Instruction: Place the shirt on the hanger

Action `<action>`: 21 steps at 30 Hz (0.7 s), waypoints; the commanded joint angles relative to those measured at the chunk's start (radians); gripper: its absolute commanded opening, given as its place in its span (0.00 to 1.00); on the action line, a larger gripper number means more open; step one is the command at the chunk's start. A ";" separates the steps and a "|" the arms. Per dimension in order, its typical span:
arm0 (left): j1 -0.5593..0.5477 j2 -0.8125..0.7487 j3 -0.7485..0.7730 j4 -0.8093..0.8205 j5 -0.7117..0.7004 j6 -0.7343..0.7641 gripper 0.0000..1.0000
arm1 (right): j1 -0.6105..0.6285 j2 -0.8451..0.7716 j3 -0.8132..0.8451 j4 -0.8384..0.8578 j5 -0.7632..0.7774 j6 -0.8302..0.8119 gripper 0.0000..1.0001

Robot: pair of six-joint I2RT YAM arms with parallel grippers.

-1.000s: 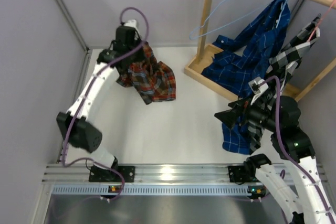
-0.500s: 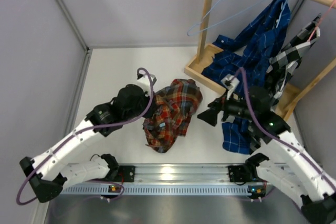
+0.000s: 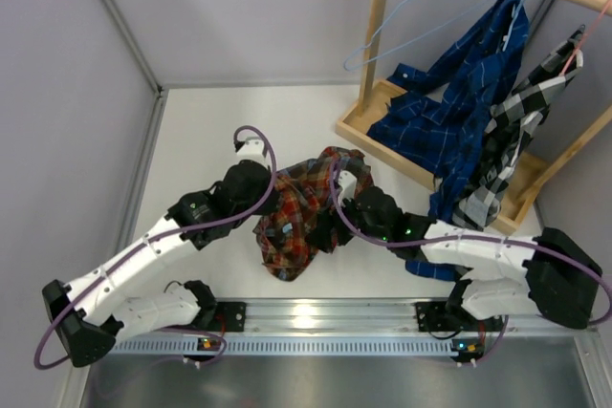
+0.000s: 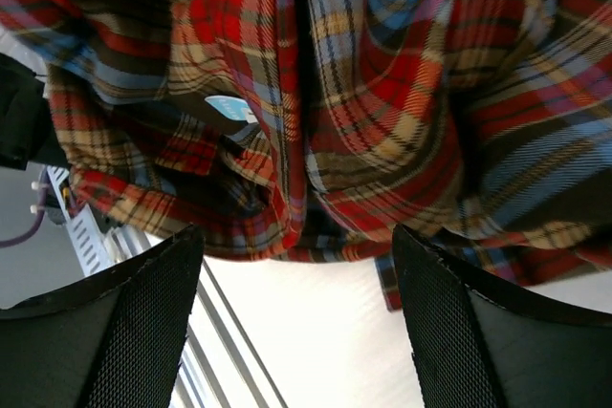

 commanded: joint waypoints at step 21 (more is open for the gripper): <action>0.002 -0.286 -0.130 0.170 -0.127 -0.107 0.00 | 0.147 0.299 0.031 0.454 0.091 0.211 0.55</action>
